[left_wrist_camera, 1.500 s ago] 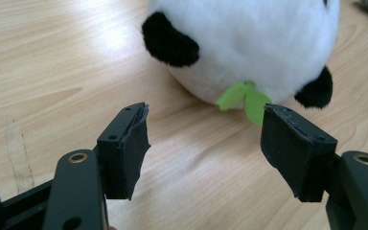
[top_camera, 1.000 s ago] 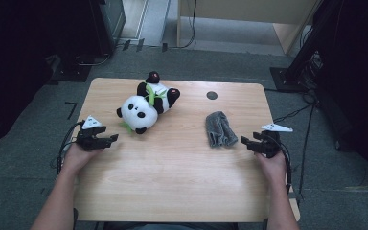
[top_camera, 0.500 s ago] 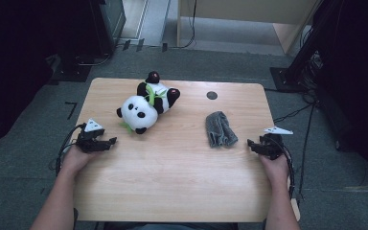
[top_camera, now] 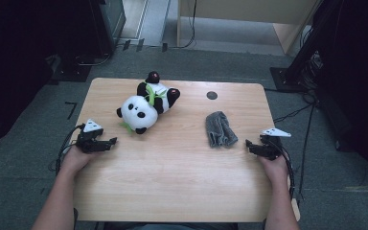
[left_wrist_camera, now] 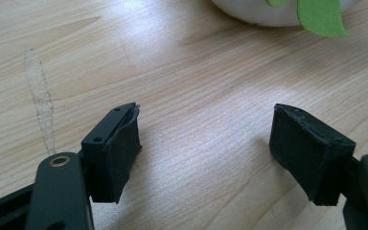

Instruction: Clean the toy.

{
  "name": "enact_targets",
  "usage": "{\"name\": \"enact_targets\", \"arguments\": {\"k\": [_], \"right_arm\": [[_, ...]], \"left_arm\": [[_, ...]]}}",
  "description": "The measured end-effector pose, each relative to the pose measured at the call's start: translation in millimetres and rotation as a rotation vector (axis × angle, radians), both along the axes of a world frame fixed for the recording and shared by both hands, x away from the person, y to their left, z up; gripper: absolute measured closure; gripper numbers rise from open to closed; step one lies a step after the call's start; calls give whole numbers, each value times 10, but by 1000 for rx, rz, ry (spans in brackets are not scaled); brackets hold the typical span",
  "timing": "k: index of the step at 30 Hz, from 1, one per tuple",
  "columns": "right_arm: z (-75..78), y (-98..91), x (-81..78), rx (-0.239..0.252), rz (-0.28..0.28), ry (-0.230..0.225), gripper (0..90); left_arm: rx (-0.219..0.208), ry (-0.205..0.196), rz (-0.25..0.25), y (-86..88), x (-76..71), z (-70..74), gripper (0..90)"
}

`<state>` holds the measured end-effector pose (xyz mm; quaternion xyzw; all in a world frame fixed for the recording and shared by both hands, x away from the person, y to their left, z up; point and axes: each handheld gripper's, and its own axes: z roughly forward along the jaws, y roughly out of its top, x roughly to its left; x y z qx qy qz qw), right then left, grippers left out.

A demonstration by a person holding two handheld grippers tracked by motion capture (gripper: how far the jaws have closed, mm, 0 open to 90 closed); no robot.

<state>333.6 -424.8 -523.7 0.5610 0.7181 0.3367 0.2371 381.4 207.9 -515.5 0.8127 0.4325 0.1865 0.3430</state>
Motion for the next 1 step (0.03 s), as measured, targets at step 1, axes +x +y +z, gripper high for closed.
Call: {"name": "enact_targets", "arguments": {"k": [1], "right_arm": [[0,3,1,-1,-2,1,286]], "left_arm": [[0,0,1,-1,0,0,254]]}}
